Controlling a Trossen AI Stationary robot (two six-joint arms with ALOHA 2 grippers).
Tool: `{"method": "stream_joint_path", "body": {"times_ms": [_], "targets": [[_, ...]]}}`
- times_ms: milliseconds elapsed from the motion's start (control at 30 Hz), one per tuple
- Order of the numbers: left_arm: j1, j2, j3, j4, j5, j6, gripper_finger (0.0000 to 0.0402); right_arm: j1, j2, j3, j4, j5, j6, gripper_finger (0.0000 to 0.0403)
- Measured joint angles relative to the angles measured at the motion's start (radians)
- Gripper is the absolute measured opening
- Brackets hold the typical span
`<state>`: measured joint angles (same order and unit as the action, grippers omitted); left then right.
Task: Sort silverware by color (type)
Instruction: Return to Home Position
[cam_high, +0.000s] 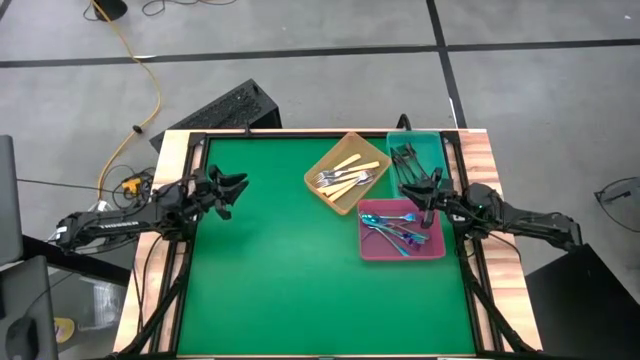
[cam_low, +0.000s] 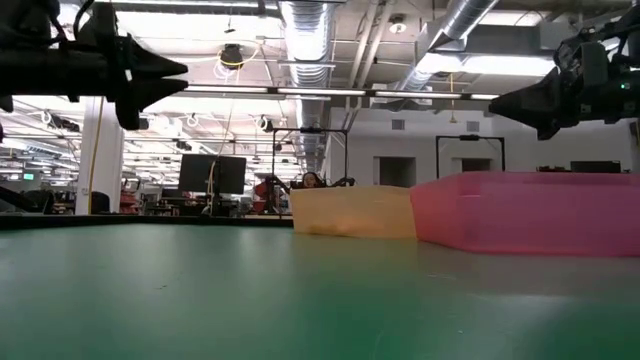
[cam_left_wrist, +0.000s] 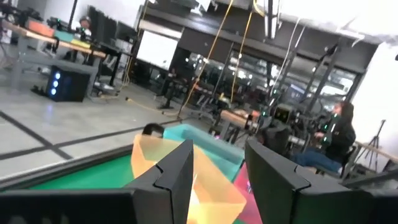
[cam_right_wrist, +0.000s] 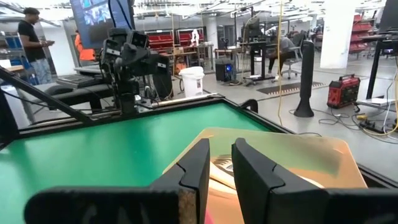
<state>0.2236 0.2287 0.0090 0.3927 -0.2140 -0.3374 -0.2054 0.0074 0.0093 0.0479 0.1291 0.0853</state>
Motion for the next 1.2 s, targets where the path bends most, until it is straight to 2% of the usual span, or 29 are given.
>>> {"method": "stream_joint_path", "body": {"times_ms": [200,467,1200], "targets": [[0.0,0.0,-0.001,-0.105,-0.001,0.0,0.0129,0.0,0.0,0.0,-0.003,0.0,0.0,0.0093],[0.0,0.0,-0.001,-0.338,-0.001,0.006,0.0129,0.0,0.0,0.0,-0.006,0.0,0.001,0.0093],[-0.001,0.007,0.013,-0.38,0.02,0.022,0.0129,0.0,0.0,0.0,-0.009,0.0,0.002,0.0093]]}}
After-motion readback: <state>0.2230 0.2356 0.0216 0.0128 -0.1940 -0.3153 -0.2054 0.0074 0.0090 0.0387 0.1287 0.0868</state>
